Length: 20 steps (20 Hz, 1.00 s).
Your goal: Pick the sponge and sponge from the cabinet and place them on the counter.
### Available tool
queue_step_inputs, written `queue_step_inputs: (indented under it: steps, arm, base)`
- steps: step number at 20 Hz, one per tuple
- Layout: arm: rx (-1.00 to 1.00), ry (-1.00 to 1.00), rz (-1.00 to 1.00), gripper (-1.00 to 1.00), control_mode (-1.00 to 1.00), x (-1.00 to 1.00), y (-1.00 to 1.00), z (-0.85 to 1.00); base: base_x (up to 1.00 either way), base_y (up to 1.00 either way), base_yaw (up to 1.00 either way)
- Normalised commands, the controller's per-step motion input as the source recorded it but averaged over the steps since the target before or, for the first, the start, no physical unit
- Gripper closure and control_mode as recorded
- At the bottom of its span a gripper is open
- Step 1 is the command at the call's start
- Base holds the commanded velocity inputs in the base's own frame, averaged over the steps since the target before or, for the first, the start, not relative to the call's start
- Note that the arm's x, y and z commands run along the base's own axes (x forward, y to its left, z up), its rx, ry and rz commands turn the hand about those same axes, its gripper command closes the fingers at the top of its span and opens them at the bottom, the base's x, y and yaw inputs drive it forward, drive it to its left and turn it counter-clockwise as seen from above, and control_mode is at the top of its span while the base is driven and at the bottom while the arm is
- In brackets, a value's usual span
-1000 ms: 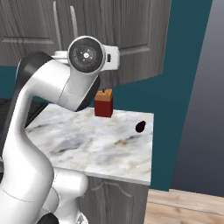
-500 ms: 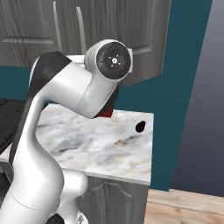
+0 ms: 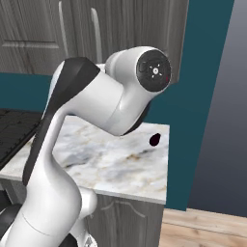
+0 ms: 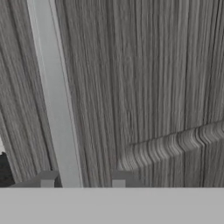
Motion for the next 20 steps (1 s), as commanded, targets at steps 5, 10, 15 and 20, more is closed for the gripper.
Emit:
queue_step_inputs:
  steps: [5, 10, 15, 20]
  arm:
    - [0.00, 0.00, 0.06, -1.00, -1.00, 0.00, -0.04, 0.00]
    - [0.00, 0.00, 0.07, -1.00, -1.00, -0.01, 0.00, 0.00]
    - [0.00, -0.05, 0.02, -1.00, -1.00, -0.27, -0.05, 0.00]
    - [0.00, -0.13, 0.00, -1.00, -1.00, -0.54, 0.00, 0.00]
  base:
    - [0.00, 0.00, 0.00]
    - [0.00, 0.00, 0.00]
    - [0.00, 0.00, 0.00]
    - [0.00, 0.00, 0.00]
